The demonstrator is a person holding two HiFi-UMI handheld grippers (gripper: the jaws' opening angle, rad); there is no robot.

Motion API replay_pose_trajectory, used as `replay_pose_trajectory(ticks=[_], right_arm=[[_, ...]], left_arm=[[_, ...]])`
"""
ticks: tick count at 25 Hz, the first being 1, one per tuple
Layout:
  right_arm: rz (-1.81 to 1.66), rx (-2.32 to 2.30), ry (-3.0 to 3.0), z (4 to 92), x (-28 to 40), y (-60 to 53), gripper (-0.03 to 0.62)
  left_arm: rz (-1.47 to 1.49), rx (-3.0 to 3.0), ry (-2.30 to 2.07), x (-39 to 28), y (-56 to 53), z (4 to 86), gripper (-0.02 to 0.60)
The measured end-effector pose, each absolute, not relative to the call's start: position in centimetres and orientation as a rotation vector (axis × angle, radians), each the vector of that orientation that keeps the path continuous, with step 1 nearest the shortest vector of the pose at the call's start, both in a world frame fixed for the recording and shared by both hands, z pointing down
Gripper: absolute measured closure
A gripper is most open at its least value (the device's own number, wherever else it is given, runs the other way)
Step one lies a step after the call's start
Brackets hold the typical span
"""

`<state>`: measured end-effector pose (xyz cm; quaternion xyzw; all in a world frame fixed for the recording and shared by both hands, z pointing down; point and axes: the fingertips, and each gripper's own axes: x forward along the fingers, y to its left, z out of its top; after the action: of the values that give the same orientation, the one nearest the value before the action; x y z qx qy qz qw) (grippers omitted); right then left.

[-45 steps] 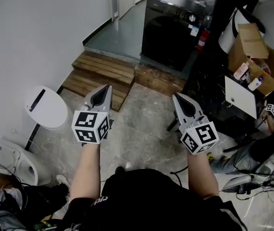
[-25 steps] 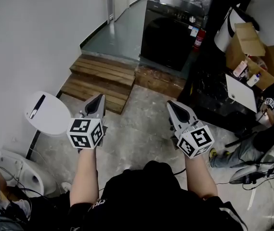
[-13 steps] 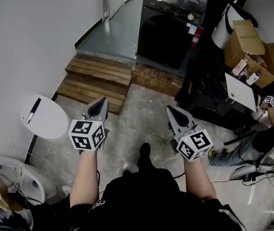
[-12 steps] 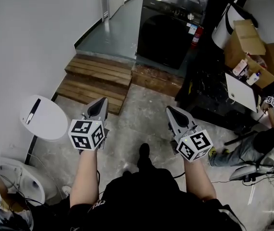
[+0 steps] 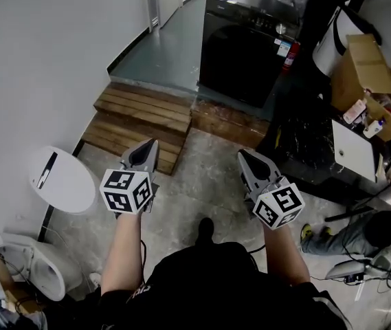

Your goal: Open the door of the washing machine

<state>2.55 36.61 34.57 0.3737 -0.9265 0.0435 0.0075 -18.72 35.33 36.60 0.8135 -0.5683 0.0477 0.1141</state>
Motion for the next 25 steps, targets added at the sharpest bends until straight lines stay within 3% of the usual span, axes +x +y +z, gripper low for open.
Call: replay_pose_trajectory(ticks=[25], right_arm=[[0.267, 1.127, -2.892, 36.7, 7.0, 23.0, 0.599]], left_arm=[[0.178, 2.385, -1.622, -14.0, 21.2, 37.0, 0.574]])
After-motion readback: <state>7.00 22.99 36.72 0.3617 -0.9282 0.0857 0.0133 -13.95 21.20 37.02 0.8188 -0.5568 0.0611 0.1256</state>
